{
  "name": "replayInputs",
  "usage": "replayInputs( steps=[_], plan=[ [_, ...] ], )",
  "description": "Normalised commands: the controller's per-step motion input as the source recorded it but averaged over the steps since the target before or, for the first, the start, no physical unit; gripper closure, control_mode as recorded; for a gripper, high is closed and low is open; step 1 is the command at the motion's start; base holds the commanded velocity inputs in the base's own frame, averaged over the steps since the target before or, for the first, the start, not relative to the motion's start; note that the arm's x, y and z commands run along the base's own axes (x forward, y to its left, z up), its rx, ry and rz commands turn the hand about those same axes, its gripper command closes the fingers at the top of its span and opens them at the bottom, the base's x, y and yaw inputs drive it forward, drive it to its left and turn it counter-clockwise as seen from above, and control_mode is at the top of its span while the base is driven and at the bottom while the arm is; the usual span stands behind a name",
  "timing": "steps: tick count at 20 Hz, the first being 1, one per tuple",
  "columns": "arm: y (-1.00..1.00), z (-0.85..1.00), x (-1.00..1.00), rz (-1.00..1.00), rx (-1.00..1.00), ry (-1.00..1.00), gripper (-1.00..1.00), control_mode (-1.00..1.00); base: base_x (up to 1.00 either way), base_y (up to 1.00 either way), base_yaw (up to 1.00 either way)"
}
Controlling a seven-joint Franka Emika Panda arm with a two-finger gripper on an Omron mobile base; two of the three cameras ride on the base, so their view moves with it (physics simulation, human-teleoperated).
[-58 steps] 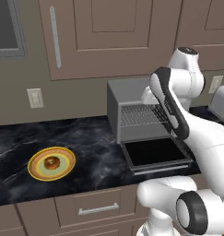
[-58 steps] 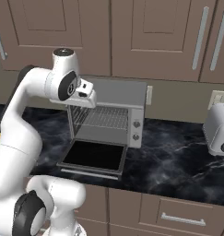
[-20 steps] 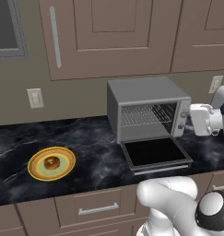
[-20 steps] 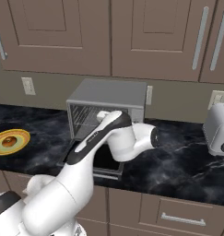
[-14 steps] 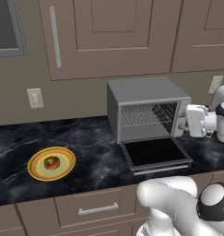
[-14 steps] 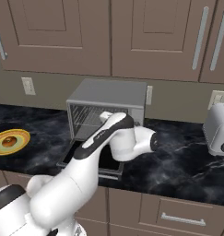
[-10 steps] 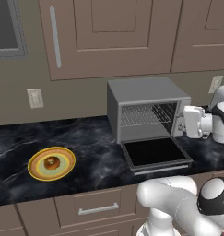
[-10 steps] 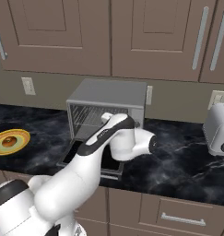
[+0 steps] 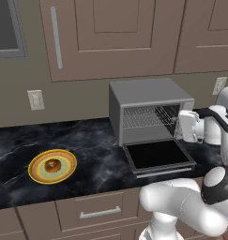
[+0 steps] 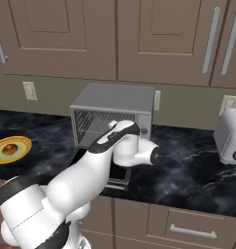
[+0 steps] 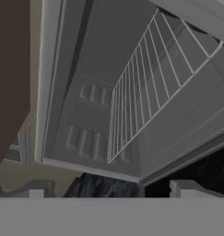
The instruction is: Pick up the bagel from the plate, place it on the toaster oven rack, close the door, and set the timer.
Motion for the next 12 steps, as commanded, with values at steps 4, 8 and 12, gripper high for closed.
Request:
replayInputs(
  steps=[4, 8, 12],
  plan=[
    [0.0, -0.21, 0.21, -0.04, 0.03, 0.0, -1.0, -1.0, 0.0, 0.0, 0.0],
    [0.0, -0.15, 0.12, -0.03, 0.05, 0.0, -1.0, -1.0, 0.0, 0.0, 0.0],
    [0.0, -0.13, 0.14, -0.02, 0.06, 0.0, -1.0, -1.0, 0.0, 0.0, 0.0]
  ],
)
